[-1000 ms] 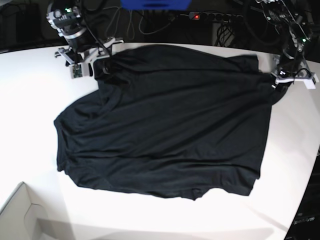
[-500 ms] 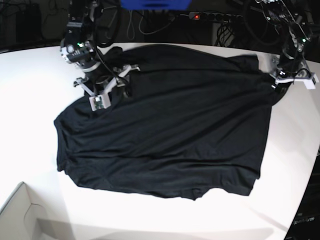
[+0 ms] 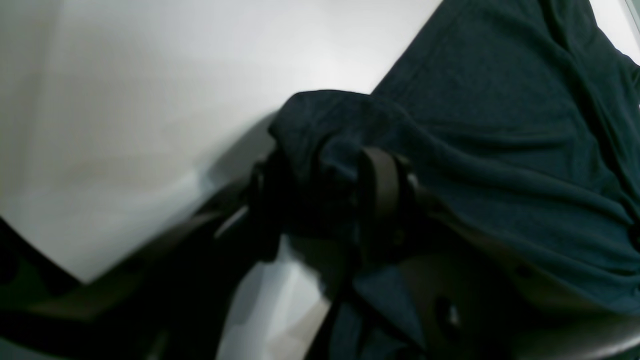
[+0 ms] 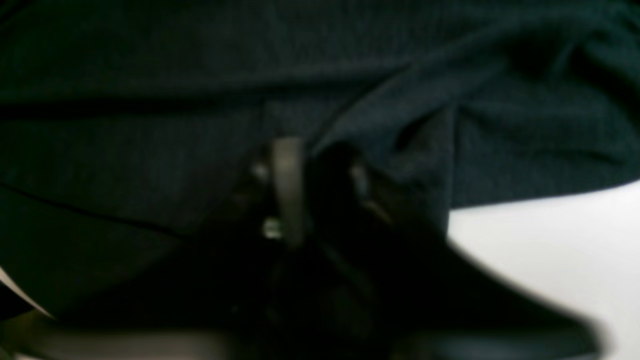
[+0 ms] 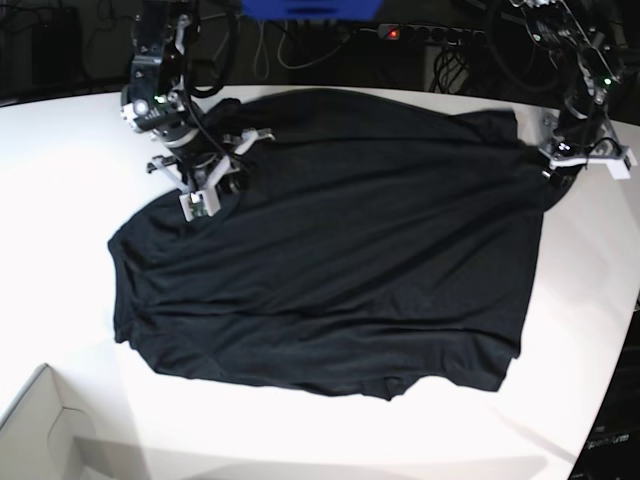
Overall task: Layout the t-shirt on the table in an organized manner, then fold the t-shirt properly
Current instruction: 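Grasp the shirt corners with both grippers and pull them apart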
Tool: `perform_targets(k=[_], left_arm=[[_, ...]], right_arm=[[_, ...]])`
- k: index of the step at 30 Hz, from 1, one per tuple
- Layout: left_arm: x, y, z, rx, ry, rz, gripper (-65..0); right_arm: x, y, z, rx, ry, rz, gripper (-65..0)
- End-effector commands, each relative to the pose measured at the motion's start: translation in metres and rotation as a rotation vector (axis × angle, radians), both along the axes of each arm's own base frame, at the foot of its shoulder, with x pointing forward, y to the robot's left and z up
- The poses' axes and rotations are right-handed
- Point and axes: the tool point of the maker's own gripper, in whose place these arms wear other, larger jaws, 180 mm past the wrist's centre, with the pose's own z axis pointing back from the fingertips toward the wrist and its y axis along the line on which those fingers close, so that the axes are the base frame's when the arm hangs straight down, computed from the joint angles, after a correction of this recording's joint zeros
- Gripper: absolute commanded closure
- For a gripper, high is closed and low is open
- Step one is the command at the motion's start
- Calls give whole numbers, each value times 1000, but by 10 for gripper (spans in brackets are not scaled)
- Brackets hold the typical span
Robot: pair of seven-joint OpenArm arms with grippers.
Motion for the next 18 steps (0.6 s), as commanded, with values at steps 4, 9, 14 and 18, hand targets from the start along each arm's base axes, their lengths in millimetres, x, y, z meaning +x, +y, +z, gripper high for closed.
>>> perform_targets(k=[4, 9, 14, 18], left_arm=[[10, 6, 14, 23, -47, 2, -235], [11, 6, 14, 25, -49, 3, -235], [11, 7, 14, 26, -50, 3, -235], [11, 5, 14, 23, -50, 1, -235]], right_arm=[[13, 1, 14, 13, -55, 0, 0], [13, -30, 24, -15, -84, -79, 0], [7, -64, 48, -48, -143, -194, 0], [-4, -76, 55, -67, -150, -232, 0]])
